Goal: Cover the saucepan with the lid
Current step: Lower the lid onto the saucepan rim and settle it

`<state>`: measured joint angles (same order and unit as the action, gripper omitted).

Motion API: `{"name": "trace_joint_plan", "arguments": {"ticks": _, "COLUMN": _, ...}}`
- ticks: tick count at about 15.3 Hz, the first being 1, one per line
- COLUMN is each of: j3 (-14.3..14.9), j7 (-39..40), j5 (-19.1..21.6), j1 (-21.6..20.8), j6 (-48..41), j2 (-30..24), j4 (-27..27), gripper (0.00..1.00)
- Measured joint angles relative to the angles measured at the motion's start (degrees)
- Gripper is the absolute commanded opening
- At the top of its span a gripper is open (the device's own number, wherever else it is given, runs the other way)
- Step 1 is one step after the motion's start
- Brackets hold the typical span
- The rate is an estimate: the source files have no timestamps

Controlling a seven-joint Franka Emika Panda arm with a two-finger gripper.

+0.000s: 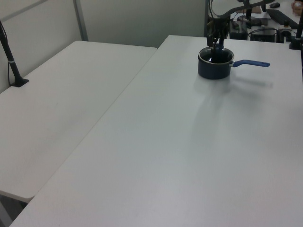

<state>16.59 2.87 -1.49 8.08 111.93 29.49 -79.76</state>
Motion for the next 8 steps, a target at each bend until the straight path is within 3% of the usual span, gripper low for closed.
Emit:
{"name": "trace_joint_plan", "arguments": {"ticks": 2, "j3": 0.02, "j7": 0.00, "j5": 0.00, "j1": 0.00, "j6": 0.00, "j2": 0.33, "j4": 0.00, "gripper": 0.57}}
{"name": "trace_joint_plan", "arguments": {"ticks": 4, "j3": 0.07, "j7": 0.00, "j5": 0.00, "j1": 0.01, "j6": 0.20, "j2": 0.36, "j4": 0.00, "gripper": 0.73}}
{"name": "trace_joint_plan", "arguments": {"ticks": 8, "j3": 0.13, "j7": -0.01, "j5": 0.00, "j1": 0.05, "j6": 0.45, "j2": 0.76, "j4": -0.01, "gripper": 0.91}}
